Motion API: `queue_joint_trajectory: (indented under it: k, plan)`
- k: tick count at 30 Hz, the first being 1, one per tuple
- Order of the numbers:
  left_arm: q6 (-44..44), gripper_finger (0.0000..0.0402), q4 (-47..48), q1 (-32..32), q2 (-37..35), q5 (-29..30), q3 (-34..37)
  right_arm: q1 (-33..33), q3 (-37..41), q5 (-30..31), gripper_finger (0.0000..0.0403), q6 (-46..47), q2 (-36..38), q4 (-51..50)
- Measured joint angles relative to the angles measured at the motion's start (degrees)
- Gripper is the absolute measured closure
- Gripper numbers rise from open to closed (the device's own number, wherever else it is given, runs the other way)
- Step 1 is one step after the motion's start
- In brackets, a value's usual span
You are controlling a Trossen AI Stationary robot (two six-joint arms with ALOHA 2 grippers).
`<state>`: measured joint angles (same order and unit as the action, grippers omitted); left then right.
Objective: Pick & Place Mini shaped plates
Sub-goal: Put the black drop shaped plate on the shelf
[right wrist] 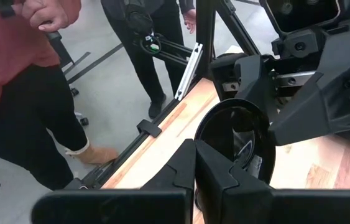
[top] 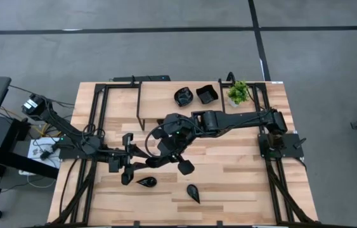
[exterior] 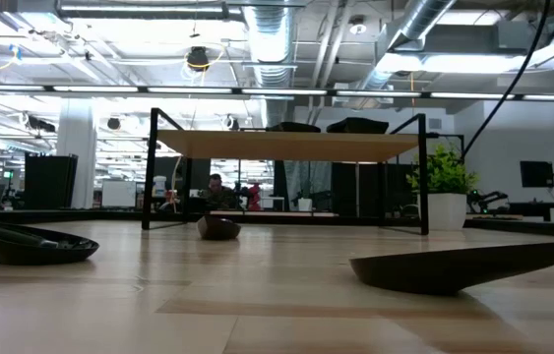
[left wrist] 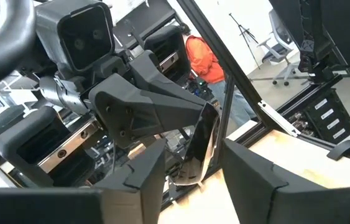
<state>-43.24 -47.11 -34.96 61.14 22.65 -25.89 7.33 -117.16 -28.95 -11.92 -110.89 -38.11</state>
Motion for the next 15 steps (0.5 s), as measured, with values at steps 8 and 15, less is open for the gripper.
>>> queue_joint_trajectory:
  k: [8,15]
  plan:
    - [0.03,0.0291,-0.09,0.0,-0.02,-0.01,0.0,0.02,0.0,0.01,0.0402,-0.02,0.0,0.0]
    - [0.15,0.0293,-0.11,0.0,-0.02,0.0,0.0,0.02,0.0,0.02,0.0402,-0.02,0.0,0.0]
